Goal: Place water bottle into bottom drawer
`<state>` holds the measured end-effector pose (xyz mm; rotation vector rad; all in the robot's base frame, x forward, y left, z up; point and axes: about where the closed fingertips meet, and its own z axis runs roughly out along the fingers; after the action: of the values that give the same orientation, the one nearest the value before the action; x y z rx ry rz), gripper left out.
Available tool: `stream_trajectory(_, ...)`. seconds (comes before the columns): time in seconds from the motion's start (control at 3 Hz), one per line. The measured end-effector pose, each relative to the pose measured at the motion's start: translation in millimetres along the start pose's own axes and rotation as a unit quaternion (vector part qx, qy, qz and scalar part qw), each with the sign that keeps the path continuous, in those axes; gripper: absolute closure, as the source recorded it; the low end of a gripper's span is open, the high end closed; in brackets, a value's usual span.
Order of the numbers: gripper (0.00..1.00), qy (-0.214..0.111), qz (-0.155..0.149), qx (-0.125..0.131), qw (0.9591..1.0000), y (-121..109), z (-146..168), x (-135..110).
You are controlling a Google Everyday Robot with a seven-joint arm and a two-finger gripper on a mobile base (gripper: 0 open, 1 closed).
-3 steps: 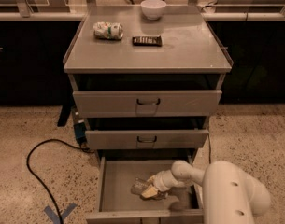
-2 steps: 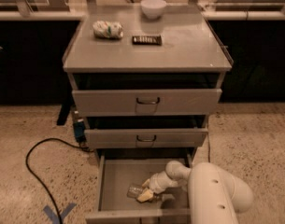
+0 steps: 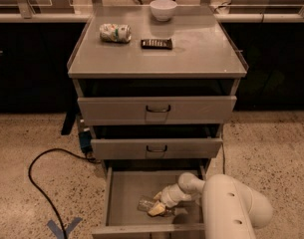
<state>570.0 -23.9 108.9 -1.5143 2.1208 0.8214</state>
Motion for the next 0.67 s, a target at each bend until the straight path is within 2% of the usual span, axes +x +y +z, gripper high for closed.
stream_trajectory(0.67, 0.13, 0.0, 0.0, 0.0, 1.0, 0.1, 0.1, 0.0)
